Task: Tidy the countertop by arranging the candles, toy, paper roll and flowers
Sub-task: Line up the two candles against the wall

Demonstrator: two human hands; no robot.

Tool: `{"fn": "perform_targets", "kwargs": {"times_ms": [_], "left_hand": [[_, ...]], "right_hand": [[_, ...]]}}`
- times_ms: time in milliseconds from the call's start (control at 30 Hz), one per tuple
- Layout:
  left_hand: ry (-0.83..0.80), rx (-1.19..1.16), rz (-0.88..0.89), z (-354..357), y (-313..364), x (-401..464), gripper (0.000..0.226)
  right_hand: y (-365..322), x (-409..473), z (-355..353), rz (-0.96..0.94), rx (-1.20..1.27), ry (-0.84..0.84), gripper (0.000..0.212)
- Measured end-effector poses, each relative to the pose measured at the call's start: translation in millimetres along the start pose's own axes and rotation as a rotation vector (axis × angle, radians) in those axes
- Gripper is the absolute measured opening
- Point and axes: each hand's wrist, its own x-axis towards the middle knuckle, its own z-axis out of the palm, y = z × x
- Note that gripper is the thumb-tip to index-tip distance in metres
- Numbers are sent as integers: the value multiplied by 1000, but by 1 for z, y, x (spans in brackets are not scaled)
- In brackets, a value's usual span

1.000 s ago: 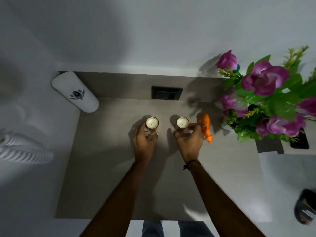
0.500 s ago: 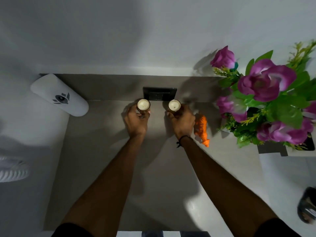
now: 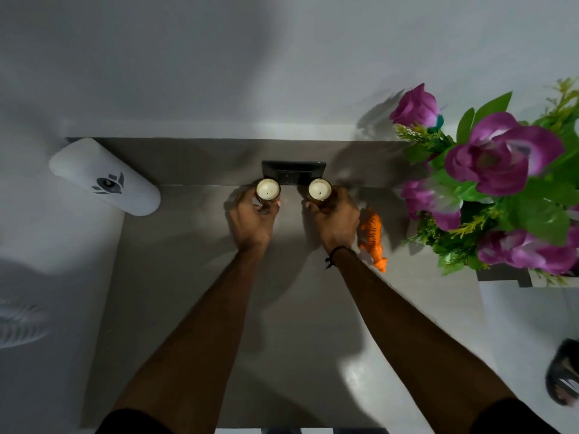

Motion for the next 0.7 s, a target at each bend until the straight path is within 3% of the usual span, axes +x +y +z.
{"fn": "perform_targets", "kwargs": {"times_ms": [200, 300, 400, 500, 700], "left_hand": [[-52, -17, -61, 5, -3, 1, 72], [-85, 111, -108, 5, -12, -15, 90], [-86, 317, 45, -2, -22, -68, 86], [-163, 472, 193, 0, -38, -124, 85], [-246, 630, 358, 5, -64, -170, 88]], "right_hand": [[-1, 2, -4, 4, -26, -23, 63], [0, -6, -12, 1, -68, -13, 49], [3, -33, -40, -71, -99, 29, 33], [15, -47, -65, -174, -194, 107, 30], [45, -47, -94, -8, -322, 200, 39]]}}
